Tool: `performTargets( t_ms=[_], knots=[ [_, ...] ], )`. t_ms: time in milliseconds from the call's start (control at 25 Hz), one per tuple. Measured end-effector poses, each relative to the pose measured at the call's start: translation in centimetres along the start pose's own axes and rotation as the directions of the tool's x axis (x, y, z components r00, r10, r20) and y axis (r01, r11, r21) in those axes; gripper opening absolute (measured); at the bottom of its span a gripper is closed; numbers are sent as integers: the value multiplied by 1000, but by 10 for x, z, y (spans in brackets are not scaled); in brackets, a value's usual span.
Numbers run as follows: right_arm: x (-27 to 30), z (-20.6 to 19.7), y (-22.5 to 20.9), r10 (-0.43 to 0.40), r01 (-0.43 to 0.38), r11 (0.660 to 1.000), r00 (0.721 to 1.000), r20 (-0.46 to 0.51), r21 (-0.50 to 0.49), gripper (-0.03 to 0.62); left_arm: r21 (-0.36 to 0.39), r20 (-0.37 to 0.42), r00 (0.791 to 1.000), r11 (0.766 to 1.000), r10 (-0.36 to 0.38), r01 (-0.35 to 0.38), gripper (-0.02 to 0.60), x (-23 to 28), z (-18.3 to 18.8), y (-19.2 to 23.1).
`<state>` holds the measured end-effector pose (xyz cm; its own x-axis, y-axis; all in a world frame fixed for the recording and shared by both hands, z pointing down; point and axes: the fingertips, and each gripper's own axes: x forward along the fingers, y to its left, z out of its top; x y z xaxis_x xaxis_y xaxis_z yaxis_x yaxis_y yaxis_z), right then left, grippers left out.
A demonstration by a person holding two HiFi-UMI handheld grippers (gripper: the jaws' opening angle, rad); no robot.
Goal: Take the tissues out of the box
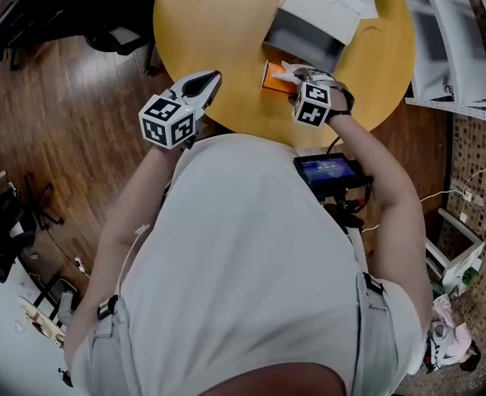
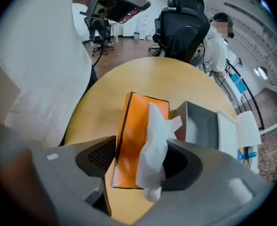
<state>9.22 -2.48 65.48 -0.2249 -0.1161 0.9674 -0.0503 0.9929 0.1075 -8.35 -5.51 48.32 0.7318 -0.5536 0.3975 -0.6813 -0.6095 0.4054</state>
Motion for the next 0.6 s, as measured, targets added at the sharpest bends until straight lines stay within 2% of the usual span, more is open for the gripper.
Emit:
performTargets(
  t_ms=[160, 240, 280, 320, 360, 400, 440, 520, 560, 600],
  knots=[
    [-15, 12, 12, 83, -87, 995, 993, 86, 42, 404, 5, -4, 1000, 1000, -25, 25, 0, 8, 4, 4],
    [-36, 23, 6, 74, -100, 987, 977, 199, 123, 410, 26, -2, 999, 999, -43, 44, 0, 16, 6, 7],
    [-49, 30, -1, 54, -106, 979, 959, 278, 176, 406, 44, 2, 999, 998, -54, 54, 0, 20, 9, 7],
    [-64, 35, -10, 23, -117, 965, 930, 368, 234, 373, 62, 9, 998, 996, -68, 67, 0, 25, 13, 7],
    [-82, 40, -19, -18, -137, 945, 886, 464, 296, 307, 75, 17, 996, 994, -87, 85, 0, 31, 17, 5],
    [-102, 43, -27, -65, -171, 918, 825, 561, 357, 238, 84, 25, 994, 991, -109, 107, 0, 37, 21, 1],
    [-125, 46, -35, -116, -219, 886, 746, 655, 407, 207, 90, 30, 991, 988, -132, 129, 0, 42, 25, -2],
    [-171, 54, -48, -215, -325, 834, 553, 805, 446, 198, 105, 36, 986, 981, -166, 161, 0, 52, 32, -6],
    [-191, 57, -54, -254, -355, 824, 465, 848, 441, 182, 114, 38, 984, 979, -176, 170, 0, 55, 36, -6],
    [-206, 58, -59, -282, -362, 824, 403, 871, 435, 161, 123, 40, 982, 976, -183, 177, 0, 59, 40, -6]
  ],
)
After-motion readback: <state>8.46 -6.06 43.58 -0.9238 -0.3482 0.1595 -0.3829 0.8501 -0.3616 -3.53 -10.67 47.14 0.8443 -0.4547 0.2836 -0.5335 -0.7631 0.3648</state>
